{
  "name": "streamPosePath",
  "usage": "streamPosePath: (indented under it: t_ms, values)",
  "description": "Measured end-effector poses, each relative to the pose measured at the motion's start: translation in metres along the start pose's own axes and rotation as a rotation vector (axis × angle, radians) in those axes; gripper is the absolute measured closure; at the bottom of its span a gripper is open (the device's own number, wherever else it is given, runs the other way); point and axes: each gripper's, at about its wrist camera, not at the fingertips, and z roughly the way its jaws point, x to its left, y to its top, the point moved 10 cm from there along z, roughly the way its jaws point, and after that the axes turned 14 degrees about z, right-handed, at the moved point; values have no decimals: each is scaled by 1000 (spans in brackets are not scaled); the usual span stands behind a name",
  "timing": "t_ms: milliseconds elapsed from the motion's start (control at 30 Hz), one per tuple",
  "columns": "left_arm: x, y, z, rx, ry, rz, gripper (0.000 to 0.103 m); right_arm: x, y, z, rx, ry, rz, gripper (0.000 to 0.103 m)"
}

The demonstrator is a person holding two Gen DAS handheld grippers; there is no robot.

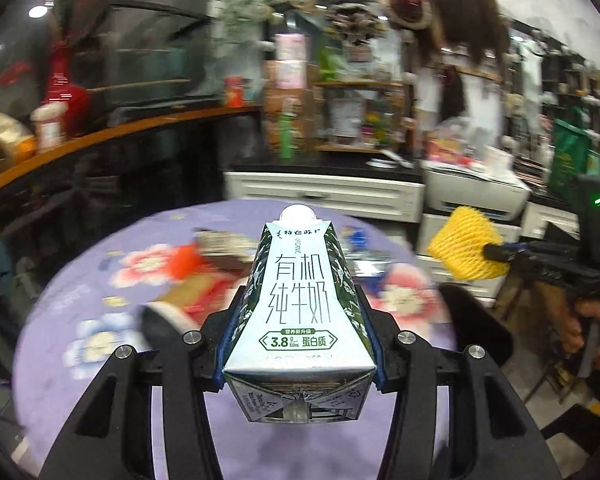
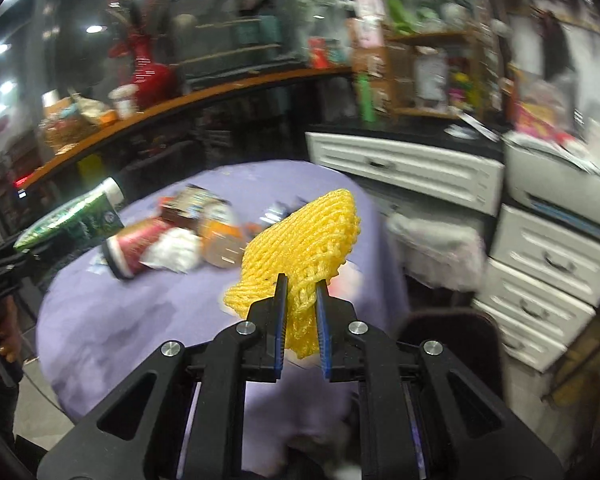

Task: Collect trash
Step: 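Carry the carton and foam net to the brown bin and release both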

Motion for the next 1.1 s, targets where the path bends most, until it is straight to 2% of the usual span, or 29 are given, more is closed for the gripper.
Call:
streamPosePath:
  t_ms: [167, 400, 533, 733, 833, 933, 967, 1100]
  values:
    - [-68, 21, 34, -14, -127, 36, 53, -80, -20, -3, 22, -120, 95, 89]
    - [-162, 39, 78, 5, -278, 96, 53, -159, -66, 16, 106, -269, 152, 89]
    - [-208, 33, 103, 49, -339, 123, 53, -197, -96, 34, 164, -328, 215, 89]
    - [-258, 9, 136, 132, -379, 165, 53, -236, -132, 56, 225, -384, 282, 89]
    - [-271, -4, 147, 170, -389, 178, 53, -248, -150, 67, 269, -393, 300, 81]
    - [-283, -14, 157, 200, -395, 191, 53, -259, -161, 69, 276, -418, 322, 56]
    - [-286, -16, 160, 208, -394, 199, 53, -261, -162, 67, 267, -422, 331, 53]
    - [-298, -25, 170, 239, -402, 212, 53, -267, -156, 47, 222, -447, 335, 53]
